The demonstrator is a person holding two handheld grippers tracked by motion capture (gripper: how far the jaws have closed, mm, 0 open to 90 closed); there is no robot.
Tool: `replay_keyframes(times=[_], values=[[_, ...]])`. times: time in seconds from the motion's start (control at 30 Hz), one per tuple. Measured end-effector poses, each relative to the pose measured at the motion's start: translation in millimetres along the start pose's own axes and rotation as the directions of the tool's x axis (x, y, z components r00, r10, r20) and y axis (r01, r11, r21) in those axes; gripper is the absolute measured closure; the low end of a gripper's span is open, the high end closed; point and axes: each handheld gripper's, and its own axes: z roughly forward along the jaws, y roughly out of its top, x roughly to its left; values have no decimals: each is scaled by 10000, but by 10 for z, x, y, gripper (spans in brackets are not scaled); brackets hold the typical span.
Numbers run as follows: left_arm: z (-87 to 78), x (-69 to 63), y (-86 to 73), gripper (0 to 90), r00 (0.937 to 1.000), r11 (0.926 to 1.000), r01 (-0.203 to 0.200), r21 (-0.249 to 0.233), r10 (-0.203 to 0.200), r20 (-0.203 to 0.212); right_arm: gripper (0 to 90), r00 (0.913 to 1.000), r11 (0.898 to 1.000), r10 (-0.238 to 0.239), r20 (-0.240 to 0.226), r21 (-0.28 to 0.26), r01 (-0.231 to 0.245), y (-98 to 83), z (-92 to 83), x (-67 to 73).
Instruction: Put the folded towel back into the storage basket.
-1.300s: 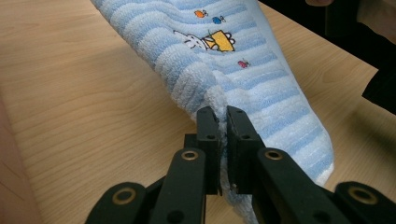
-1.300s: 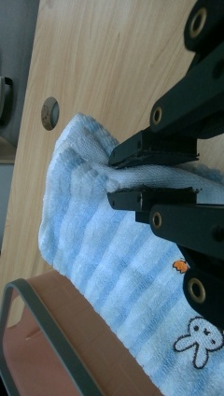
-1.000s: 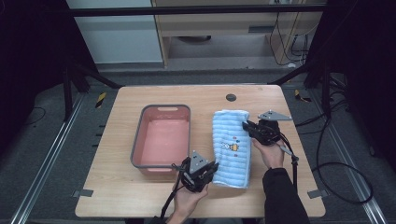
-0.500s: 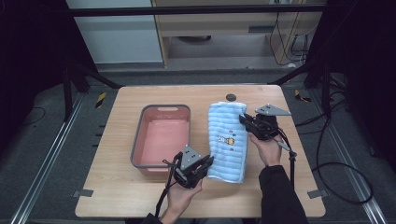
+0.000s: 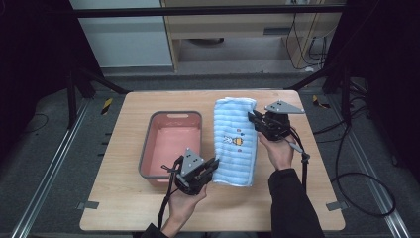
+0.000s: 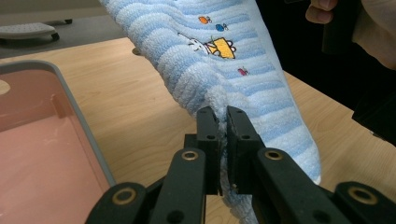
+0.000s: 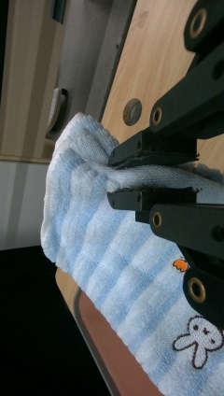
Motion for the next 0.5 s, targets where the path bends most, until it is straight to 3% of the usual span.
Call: replay_keyframes(times=[0.5], values=[[-243, 195, 136, 848, 9989, 9993, -87, -356, 71, -455, 793, 9999, 9997, -129, -112, -201, 127, 223, 133, 186]])
